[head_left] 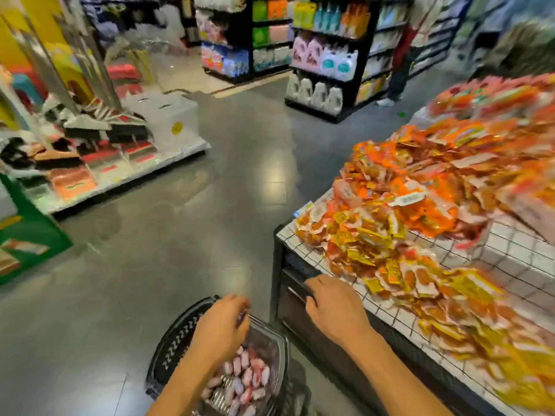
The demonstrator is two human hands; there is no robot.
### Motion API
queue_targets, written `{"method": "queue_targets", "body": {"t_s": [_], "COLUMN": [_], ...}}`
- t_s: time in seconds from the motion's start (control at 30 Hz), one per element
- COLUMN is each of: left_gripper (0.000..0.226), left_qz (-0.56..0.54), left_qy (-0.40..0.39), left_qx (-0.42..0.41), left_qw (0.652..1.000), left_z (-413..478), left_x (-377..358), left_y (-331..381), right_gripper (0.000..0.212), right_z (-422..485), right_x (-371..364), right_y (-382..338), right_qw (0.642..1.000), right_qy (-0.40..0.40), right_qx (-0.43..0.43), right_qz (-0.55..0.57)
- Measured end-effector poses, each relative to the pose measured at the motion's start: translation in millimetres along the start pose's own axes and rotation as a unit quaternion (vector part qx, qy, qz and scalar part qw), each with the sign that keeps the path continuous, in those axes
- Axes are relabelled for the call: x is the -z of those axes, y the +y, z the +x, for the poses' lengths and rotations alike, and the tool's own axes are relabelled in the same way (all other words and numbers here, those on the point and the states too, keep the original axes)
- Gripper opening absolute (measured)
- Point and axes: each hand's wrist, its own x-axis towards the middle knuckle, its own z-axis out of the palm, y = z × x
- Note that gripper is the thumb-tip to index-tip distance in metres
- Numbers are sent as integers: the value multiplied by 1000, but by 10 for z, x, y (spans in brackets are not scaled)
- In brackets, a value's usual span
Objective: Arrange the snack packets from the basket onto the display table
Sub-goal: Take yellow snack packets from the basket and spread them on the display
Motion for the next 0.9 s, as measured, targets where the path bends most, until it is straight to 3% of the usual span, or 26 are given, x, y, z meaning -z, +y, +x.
{"method": "queue_targets", "body": {"t_s": [0.23, 0.4, 0.77, 0.9], "left_gripper": [19, 20, 18, 24], "left_qz": [-2, -21, -27, -25], "left_qy": [-61, -80, -59, -48], "left_qx": [-143, -210, -228, -220], "left_qw": [988, 974, 971, 974], "left_z": [116, 268, 728, 849], "left_x": [-134, -349, -885, -974], "left_y": [814, 1428, 2463, 2547], "right_gripper": [39, 42, 54, 76], "right_z": [-1034, -1579, -1668, -1372], "right_x": [223, 244, 154, 162], "right_y": [474, 998, 2164, 2413], "right_qw": [986, 969, 954, 950], "right_qy": [38, 75, 102, 72], "right_qx": [-162, -229, -275, -291], "right_qz": [31, 50, 59, 83]}}
